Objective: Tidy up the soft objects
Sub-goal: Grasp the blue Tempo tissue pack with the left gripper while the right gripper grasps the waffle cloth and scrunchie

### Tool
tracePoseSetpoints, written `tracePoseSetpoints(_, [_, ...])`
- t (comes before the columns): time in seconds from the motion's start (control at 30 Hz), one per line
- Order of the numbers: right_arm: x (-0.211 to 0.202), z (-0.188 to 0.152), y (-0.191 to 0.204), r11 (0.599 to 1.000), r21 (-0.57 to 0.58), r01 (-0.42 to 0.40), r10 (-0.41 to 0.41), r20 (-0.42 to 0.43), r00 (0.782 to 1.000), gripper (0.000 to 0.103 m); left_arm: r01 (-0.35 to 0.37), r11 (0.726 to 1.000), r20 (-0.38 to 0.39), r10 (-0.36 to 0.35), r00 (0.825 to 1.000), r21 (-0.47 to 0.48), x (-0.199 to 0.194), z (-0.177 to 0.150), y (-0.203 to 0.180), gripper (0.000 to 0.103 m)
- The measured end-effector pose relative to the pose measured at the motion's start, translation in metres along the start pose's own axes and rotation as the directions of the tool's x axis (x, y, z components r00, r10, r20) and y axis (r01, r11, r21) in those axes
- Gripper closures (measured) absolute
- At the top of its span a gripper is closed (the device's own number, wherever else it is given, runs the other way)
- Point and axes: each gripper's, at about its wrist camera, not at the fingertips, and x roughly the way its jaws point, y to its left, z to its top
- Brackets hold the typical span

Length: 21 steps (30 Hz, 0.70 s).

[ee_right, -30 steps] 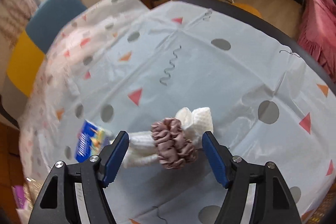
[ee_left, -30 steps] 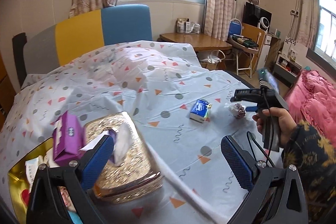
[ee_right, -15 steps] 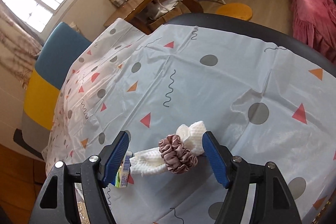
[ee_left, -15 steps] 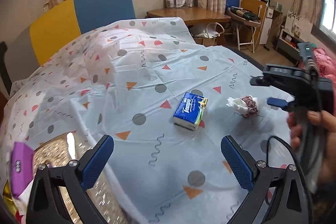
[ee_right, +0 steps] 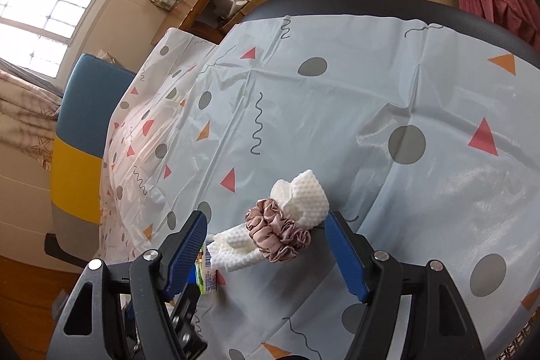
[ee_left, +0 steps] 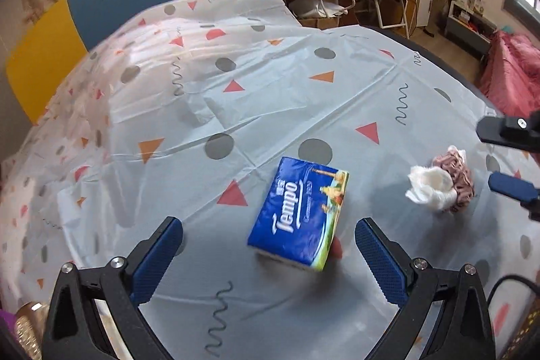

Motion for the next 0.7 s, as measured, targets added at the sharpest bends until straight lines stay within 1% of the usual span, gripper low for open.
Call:
tracePoseSetpoints(0.1, [0.002, 0.000, -0.001, 1.000, 0.014, -0.003, 0.003, -0.006, 1.000, 0.029, 0.020, 1.000, -0.015, -0.020, 1.000, 0.003, 0.015, 0.007, -0.002, 0.000])
tracePoseSetpoints(0.17, [0.004, 0.000, -0.003, 1.000, 0.021, -0.002, 0.002, -0.014, 1.000, 0.029, 0.014, 1.000, -0.025, -0.014, 1.000, 0.012, 0.023, 0.009, -0.005, 0.000])
tracePoseSetpoints(0.2, [0.005, 0.000, -0.003, 1.000, 0.022, 0.000, 0.000, -0.017, 1.000, 0.029, 0.024, 1.000, -0.039, -0.024, 0.999, 0.011, 0.027, 0.009, -0.007, 0.000])
tracePoseSetpoints(0.23, [0.006, -0.001, -0.003, 1.000, 0.021, 0.003, -0.003, -0.019, 1.000, 0.029, 0.037, 0.999, -0.055, -0.036, 0.998, 0.008, 0.031, 0.009, -0.007, 0.003])
tracePoseSetpoints(0.27, [0.007, -0.001, -0.002, 1.000, 0.019, 0.008, -0.008, -0.020, 1.000, 0.029, 0.031, 1.000, -0.061, -0.030, 0.998, 0.004, 0.032, 0.008, -0.008, 0.016])
tracePoseSetpoints(0.3, [0.008, -0.001, -0.002, 1.000, 0.019, 0.012, -0.011, -0.022, 1.000, 0.029, 0.026, 1.000, -0.069, -0.026, 0.997, -0.004, 0.034, 0.005, -0.008, 0.026])
tracePoseSetpoints(0.37, [0.011, -0.001, -0.002, 1.000, 0.021, 0.013, -0.012, -0.028, 1.000, 0.029, 0.063, 0.997, -0.067, -0.066, 0.996, -0.043, 0.033, 0.000, -0.006, 0.049])
tracePoseSetpoints(0.43, [0.014, -0.001, -0.002, 1.000, 0.017, 0.015, -0.015, -0.032, 0.999, 0.029, 0.059, 0.997, -0.070, -0.062, 0.996, -0.050, 0.027, -0.007, -0.008, 0.050])
tracePoseSetpoints(0.5, [0.018, -0.001, -0.001, 1.000, 0.019, 0.020, -0.019, -0.037, 0.999, 0.029, 0.063, 0.995, -0.081, -0.069, 0.994, -0.077, 0.020, -0.018, -0.008, 0.051])
tracePoseSetpoints(0.53, [0.020, -0.001, -0.002, 1.000, 0.020, 0.020, -0.019, -0.043, 0.999, 0.029, 0.054, 0.995, -0.083, -0.061, 0.995, -0.087, 0.016, -0.023, -0.008, 0.051])
tracePoseSetpoints(0.7, [0.030, 0.000, -0.001, 1.000, 0.010, 0.027, -0.027, -0.058, 0.998, 0.029, 0.010, 0.989, -0.083, -0.022, 0.996, -0.147, -0.012, -0.067, -0.007, 0.051])
